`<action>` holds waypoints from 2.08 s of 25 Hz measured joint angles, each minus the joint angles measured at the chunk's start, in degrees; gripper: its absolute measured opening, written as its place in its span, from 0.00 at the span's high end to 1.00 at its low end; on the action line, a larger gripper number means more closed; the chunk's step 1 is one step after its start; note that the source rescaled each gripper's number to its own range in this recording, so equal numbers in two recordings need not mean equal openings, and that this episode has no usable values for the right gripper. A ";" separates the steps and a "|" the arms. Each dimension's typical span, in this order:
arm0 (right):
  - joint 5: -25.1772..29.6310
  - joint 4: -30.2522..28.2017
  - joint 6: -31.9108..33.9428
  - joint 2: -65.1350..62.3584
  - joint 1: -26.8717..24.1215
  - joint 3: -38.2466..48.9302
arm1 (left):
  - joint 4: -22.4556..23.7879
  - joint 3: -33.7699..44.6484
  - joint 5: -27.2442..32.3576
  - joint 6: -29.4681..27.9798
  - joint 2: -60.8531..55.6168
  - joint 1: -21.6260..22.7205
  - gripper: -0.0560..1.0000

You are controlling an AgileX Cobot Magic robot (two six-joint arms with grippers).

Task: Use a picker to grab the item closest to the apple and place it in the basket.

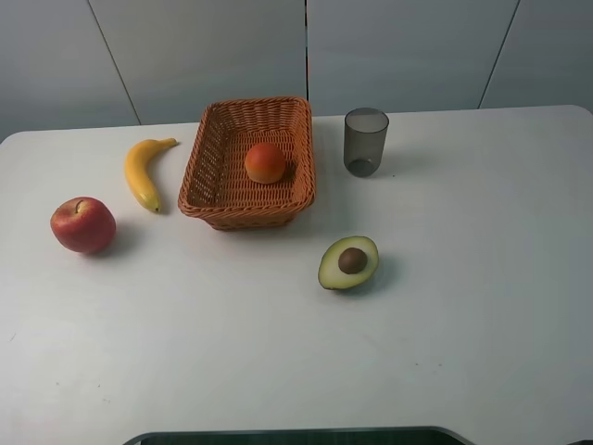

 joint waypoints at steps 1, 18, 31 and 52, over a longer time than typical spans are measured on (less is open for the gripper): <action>0.00 0.00 0.00 0.00 0.00 0.00 | 0.00 0.10 0.27 0.09 0.00 0.00 0.00; 0.00 0.00 0.00 0.00 0.00 0.00 | 4.48 1.36 0.39 -7.99 -0.38 -2.32 0.00; 0.00 0.00 0.00 0.00 0.00 0.00 | 5.15 1.36 0.28 -9.69 -0.38 -2.82 0.00; 0.00 0.00 0.00 0.00 7.08 0.00 | 5.15 1.36 0.28 -9.77 -0.38 -2.82 0.00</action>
